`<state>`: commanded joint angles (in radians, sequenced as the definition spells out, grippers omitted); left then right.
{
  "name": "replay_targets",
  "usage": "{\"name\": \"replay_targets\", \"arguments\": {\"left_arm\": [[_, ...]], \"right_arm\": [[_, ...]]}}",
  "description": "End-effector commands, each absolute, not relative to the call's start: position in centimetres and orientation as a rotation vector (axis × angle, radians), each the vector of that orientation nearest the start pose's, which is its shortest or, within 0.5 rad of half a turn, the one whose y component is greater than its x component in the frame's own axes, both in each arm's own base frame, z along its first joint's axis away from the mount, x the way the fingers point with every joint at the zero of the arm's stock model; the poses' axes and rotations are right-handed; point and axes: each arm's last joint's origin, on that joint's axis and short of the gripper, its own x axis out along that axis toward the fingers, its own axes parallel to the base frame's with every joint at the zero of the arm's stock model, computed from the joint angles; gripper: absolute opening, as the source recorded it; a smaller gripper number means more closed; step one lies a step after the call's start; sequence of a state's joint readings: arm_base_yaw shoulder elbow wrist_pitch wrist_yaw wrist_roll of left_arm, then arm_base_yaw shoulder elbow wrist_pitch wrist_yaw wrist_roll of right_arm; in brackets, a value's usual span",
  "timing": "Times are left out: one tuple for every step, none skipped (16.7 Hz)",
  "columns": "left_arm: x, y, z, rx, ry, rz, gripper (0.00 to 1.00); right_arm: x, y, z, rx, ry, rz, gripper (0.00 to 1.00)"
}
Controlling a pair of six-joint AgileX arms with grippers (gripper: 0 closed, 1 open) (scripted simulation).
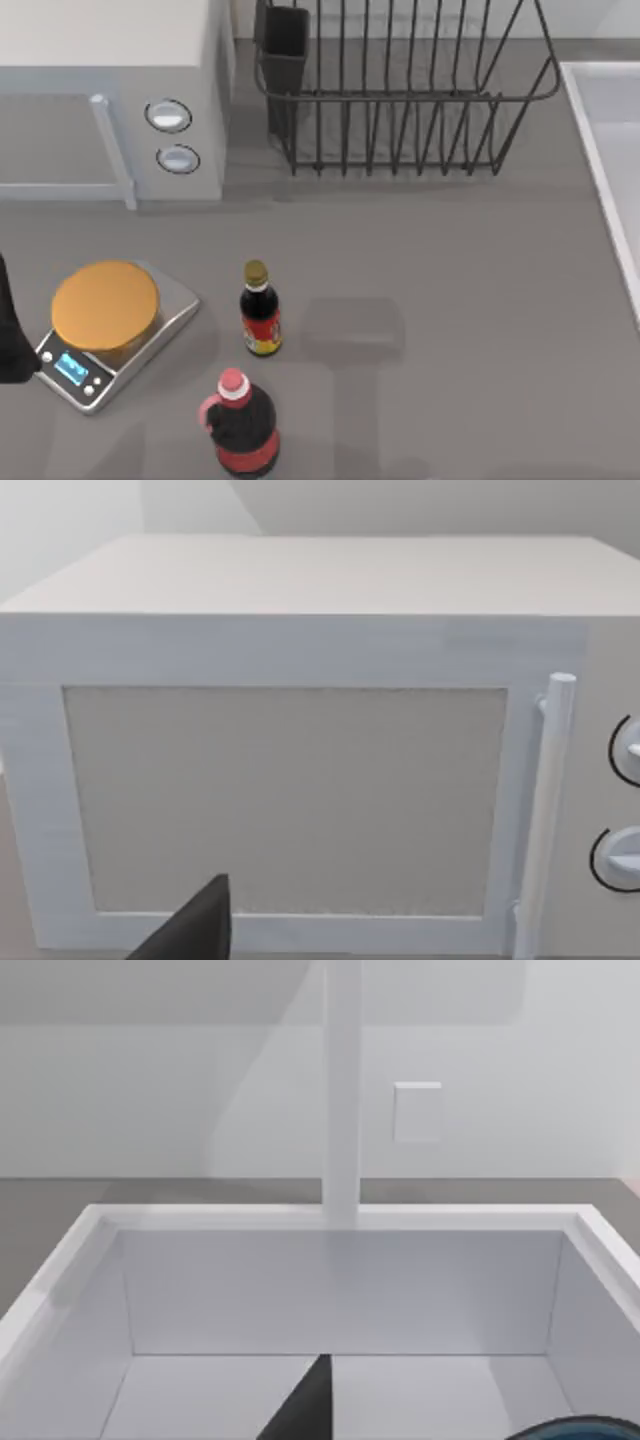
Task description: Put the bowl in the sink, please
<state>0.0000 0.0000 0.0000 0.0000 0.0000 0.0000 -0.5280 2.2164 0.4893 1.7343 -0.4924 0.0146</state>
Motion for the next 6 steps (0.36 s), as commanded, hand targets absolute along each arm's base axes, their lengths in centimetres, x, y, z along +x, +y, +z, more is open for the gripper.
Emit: {"name": "replay_targets", "arguments": {"left_arm": [[10.57,-0.12,16.0,0.0,0.0,0.0,1.0],[10.57,-0.12,16.0,0.0,0.0,0.0,1.0],[10.57,-0.12,16.0,0.0,0.0,0.0,1.0],[10.57,-0.12,16.0,0.0,0.0,0.0,1.0],[10.57,-0.12,16.0,0.0,0.0,0.0,1.0],[10.57,-0.12,16.0,0.0,0.0,0.0,1.0]], "right_arm": [[26.71,-13.64,5.9,0.0,0.0,-0.01,1.0],[26.71,-13.64,5.9,0.0,0.0,-0.01,1.0],[26.71,-13.64,5.9,0.0,0.0,-0.01,1.0],[26.71,-13.64,5.9,0.0,0.0,-0.01,1.0],[26.71,-13.64,5.9,0.0,0.0,-0.01,1.0],[26.71,-13.64,5.9,0.0,0.0,-0.01,1.0]]}}
